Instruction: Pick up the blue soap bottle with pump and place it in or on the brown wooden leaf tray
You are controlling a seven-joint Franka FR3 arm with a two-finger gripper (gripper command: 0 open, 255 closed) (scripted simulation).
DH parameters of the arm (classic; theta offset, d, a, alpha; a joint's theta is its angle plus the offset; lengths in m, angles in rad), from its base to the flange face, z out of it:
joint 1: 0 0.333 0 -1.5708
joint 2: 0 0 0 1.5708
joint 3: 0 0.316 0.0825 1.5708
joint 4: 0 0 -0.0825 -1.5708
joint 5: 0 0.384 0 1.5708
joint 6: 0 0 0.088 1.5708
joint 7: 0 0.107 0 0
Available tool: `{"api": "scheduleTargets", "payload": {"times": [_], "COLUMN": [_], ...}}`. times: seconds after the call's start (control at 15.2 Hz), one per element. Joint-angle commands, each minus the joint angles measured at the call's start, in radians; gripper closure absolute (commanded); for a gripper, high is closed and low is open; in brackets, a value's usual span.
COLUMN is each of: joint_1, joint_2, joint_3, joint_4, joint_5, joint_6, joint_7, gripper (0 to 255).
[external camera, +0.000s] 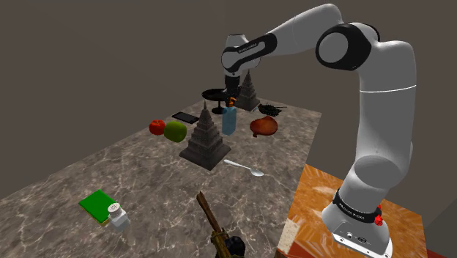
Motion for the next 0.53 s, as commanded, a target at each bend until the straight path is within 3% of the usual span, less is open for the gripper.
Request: {"api": "scheduleTargets", "payload": {"times": [0.0,0.46], "joint_1": [0.0,0.0], "joint_2": [0.001,-0.016], "joint_3": [0.0,-0.001], "joint_4": [-0.001,0.043], "joint_5": [0.0,-0.001], "joint_6": [0.0,-0.06], "joint_7": [0.0,-0.001], "gripper": [255,255]}}
